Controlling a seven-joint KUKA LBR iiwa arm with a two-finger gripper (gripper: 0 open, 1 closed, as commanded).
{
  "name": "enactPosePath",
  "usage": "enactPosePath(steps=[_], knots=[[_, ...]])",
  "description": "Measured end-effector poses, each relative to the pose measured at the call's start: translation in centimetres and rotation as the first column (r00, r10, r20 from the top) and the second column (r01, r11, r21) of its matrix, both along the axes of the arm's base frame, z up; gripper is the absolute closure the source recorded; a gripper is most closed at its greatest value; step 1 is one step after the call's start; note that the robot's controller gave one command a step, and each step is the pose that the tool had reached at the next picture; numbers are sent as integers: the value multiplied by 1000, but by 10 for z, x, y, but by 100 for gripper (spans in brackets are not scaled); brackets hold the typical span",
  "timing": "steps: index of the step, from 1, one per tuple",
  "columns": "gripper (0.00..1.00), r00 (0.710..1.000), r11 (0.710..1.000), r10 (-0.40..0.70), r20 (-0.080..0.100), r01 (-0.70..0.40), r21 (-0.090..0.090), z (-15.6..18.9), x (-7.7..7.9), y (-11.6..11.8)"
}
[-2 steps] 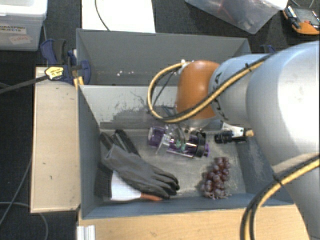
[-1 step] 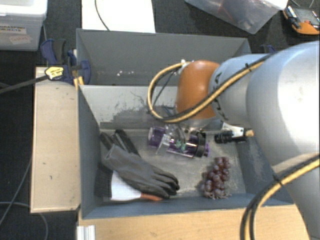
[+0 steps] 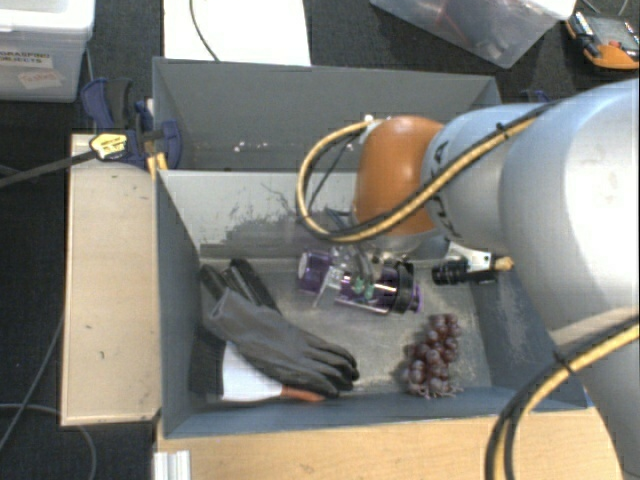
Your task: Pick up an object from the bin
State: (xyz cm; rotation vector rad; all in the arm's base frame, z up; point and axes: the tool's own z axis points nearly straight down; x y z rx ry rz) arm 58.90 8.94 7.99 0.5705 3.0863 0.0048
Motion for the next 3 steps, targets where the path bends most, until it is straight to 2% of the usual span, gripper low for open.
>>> enactPosePath(steps=[2,3], knots=[[100,1000,1000,2,4,-2,1,36,1,0],[100,1000,1000,3,0,-3,1,57,0,0]])
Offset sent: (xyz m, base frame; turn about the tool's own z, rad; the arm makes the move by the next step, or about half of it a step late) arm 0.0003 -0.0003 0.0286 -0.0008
